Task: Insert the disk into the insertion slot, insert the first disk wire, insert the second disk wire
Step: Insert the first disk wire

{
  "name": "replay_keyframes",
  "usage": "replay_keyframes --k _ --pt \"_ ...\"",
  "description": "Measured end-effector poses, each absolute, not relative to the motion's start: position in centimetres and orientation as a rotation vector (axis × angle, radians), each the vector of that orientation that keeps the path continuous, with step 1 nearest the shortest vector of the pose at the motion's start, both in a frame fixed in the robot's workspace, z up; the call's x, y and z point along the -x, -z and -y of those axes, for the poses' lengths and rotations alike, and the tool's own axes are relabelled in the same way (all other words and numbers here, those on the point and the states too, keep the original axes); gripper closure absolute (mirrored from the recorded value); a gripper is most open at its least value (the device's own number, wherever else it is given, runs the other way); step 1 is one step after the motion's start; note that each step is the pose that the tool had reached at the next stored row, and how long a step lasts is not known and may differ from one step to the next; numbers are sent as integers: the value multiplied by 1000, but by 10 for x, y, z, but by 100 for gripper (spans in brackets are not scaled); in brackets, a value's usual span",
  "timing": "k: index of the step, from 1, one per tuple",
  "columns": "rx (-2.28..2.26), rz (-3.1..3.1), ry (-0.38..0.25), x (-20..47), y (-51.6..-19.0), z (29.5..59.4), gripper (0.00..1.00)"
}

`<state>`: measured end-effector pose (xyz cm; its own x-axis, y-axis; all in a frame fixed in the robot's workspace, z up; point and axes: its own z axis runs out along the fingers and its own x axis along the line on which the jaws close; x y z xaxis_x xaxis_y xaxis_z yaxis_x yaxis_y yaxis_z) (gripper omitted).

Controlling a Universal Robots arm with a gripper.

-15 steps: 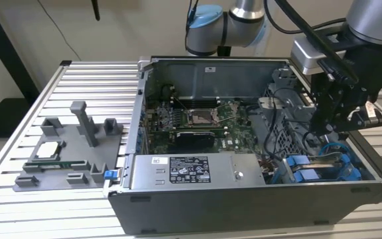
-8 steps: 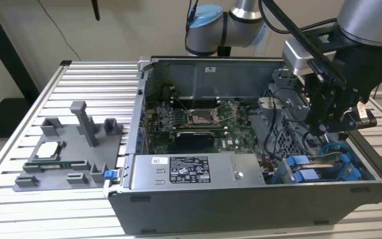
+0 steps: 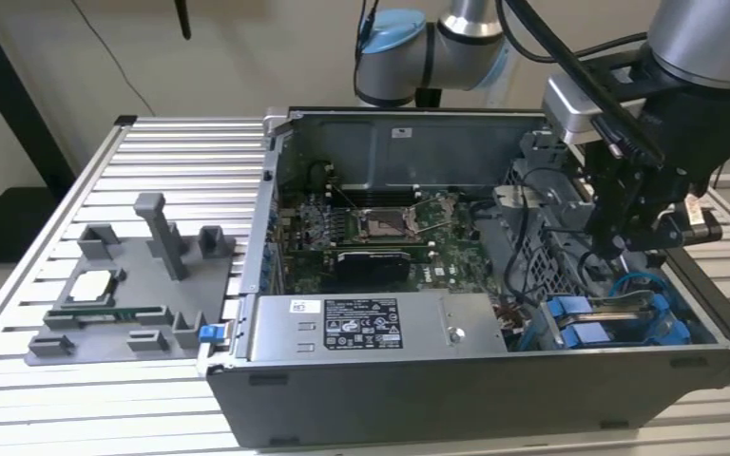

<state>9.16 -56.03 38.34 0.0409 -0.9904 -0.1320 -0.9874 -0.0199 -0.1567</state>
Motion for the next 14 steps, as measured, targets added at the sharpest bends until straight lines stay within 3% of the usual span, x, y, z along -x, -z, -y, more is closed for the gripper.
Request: replay_keyframes --k 14 --pt "2109 -2029 27 -95 -382 555 0"
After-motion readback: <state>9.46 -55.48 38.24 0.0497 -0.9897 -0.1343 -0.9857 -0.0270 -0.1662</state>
